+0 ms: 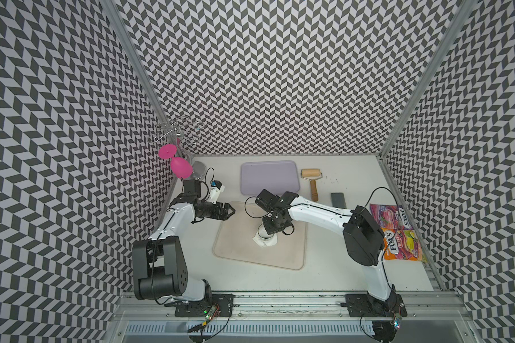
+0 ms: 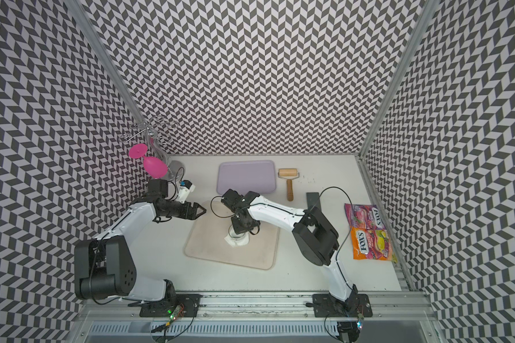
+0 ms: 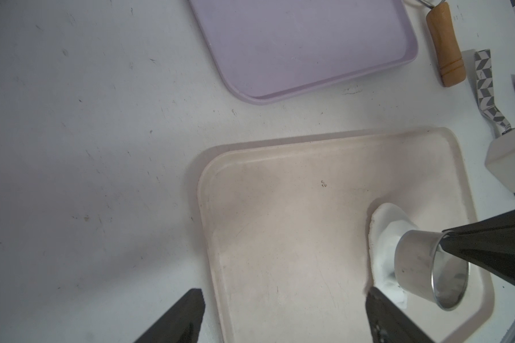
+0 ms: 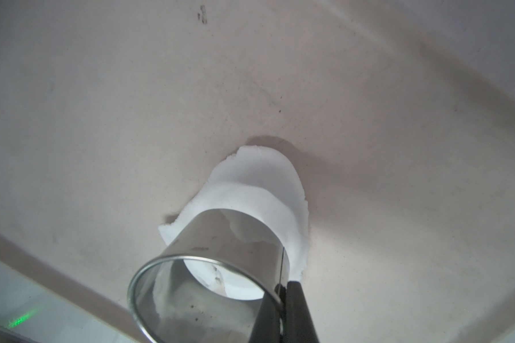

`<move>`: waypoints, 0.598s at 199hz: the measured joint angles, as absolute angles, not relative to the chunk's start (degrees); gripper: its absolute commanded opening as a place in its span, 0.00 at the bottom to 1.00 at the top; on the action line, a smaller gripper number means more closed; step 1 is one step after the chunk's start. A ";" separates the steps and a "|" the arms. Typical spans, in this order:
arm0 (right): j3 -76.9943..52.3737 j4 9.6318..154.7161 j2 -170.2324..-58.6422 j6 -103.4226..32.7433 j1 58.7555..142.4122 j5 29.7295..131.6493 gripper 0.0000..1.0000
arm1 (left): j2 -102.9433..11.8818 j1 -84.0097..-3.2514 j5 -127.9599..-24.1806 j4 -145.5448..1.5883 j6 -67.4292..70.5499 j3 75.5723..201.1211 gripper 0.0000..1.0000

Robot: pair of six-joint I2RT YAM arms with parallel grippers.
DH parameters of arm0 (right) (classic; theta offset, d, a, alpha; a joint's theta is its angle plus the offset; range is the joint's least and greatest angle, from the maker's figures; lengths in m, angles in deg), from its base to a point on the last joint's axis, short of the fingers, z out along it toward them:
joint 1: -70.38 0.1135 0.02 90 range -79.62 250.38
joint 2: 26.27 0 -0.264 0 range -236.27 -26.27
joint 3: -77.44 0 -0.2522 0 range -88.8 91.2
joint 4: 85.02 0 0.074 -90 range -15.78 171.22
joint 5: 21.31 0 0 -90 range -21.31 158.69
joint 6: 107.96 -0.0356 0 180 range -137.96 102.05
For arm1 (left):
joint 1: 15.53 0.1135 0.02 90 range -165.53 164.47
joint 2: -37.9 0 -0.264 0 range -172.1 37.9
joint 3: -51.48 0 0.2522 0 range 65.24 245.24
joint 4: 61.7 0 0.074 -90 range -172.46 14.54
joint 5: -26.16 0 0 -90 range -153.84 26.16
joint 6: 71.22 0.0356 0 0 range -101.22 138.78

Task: Roll out the dumpling wrappers from the dough
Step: Press the dumpling wrapper on the work surface.

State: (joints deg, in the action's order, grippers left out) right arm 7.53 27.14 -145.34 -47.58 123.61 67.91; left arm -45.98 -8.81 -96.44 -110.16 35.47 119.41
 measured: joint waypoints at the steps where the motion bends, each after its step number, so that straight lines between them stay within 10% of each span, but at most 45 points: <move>1: 7.53 27.12 -145.34 -47.60 123.61 67.89 0.00 | -45.98 -8.81 -96.44 -110.16 35.45 119.39 0.87; 119: 8.56 25.80 -147.76 -47.65 123.61 66.54 0.07 | -45.98 -8.81 -96.46 -110.16 35.47 119.35 0.87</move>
